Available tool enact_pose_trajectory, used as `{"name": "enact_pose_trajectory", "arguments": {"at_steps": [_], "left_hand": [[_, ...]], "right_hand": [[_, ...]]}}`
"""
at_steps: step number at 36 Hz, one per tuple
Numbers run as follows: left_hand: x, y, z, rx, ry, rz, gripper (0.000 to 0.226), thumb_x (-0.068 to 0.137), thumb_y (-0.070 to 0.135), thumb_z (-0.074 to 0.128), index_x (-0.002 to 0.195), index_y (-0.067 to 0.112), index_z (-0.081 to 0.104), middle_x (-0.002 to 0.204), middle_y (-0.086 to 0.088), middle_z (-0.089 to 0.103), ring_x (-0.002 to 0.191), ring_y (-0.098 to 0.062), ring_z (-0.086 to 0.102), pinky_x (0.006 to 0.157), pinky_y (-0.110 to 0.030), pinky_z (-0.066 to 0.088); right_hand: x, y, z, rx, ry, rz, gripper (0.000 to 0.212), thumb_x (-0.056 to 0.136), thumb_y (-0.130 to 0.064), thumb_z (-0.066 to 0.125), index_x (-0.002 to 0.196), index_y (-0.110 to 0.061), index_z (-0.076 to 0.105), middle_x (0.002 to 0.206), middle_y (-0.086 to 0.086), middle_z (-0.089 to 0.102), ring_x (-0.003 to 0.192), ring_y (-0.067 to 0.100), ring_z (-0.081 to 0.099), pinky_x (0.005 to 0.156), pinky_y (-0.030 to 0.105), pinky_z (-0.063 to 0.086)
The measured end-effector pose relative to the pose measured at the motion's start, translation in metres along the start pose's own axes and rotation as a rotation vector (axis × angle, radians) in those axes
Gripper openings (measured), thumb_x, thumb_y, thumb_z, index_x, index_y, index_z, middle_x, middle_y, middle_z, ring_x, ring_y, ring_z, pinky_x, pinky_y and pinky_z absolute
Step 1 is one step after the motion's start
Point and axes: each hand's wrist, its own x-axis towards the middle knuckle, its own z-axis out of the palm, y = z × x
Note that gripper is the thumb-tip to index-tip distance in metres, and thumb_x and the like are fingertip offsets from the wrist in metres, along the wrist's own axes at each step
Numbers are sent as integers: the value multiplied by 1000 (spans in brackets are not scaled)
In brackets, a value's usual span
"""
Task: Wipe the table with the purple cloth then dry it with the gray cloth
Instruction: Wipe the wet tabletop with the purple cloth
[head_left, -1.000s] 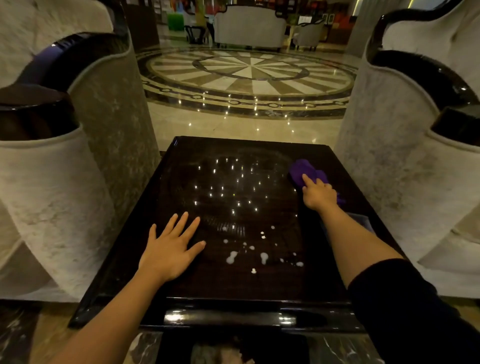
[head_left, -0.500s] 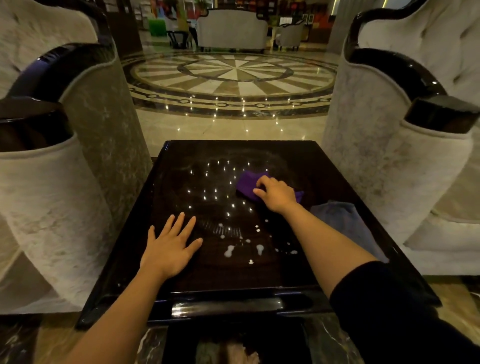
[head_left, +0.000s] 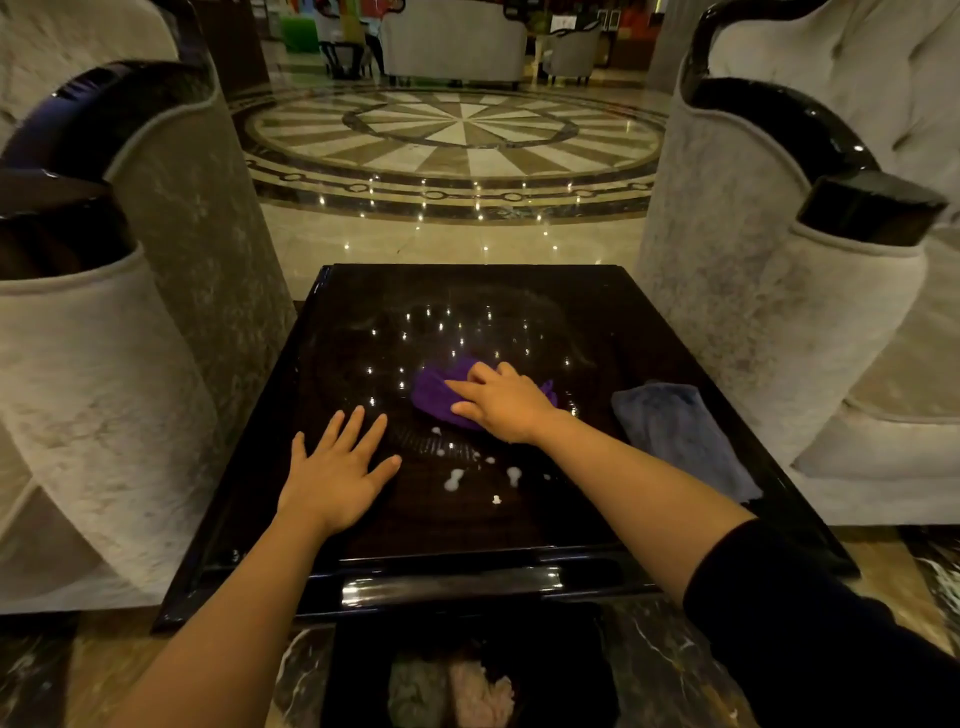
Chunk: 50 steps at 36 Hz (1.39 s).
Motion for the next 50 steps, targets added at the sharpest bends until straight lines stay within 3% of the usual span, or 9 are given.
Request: {"name": "enact_pose_trajectory", "arguments": {"at_steps": [10,16,24,29,32,36,40,44,50], "left_hand": [[-2,2,0,26,0,-17,62,90,57,20,144,33,-2,157,2,-7,143,-16,-11,115,-50,-6],[-3,2,1,40,2,-12,62,91,56,18,144,31,-4,157,1,-8,143,-17,-11,115,-50,-5],[-3,1,1,17,7,6,62,91,55,19,144,30,-2,157,1,-8,143,-17,-12,115,-51,-6],[-2,1,2,8,12,6,62,91,56,19,144,31,-1,157,1,-8,143,-17,-11,115,-51,-6],[-2,0,2,10,8,10,62,91,56,18,144,31,-2,157,1,-8,143,-18,-12,114,-51,-7],[-3,0,1,5,3,12,62,91,56,18,144,31,-2,157,1,-9,143,-18,-12,114,-51,-7],[-3,1,-1,19,-7,15,62,91,56,18,144,30,-3,157,0,-10,143,-18,-12,114,-51,-7],[-4,3,-1,21,2,8,62,91,55,17,144,30,-3,157,0,-9,143,-18,-12,115,-51,-6],[-4,2,-2,16,2,18,62,91,56,17,144,31,-3,157,1,-9,143,-18,-12,115,-51,-6]], "right_hand": [[-52,-31,3,-19,-11,-189,53,93,-44,36,140,-22,28,132,7,42,107,29,43,92,40,43],[-85,-47,5,-60,19,-290,53,94,-41,37,140,-18,29,127,9,46,103,29,47,84,33,39],[-133,-71,7,-90,74,-348,51,93,-39,40,137,-13,34,119,11,52,99,30,51,70,37,45],[-163,-86,16,-202,237,-420,44,71,-48,69,105,-21,67,78,-7,68,63,9,62,46,18,47],[-177,-93,20,-155,245,-428,37,71,-44,71,100,-22,68,76,-9,67,62,6,62,48,17,48],[-182,-91,4,72,315,-365,28,73,-22,71,97,-6,68,75,9,68,62,23,66,47,23,52],[-177,-81,-31,170,398,-207,32,83,-24,56,105,-2,65,86,16,68,76,28,67,61,30,55],[-164,-55,-57,249,511,-70,32,89,-21,54,117,-6,59,100,16,62,94,29,61,80,38,48],[-134,-4,-83,142,597,65,34,91,-26,50,120,-10,56,104,15,58,98,30,57,78,37,45]]}}
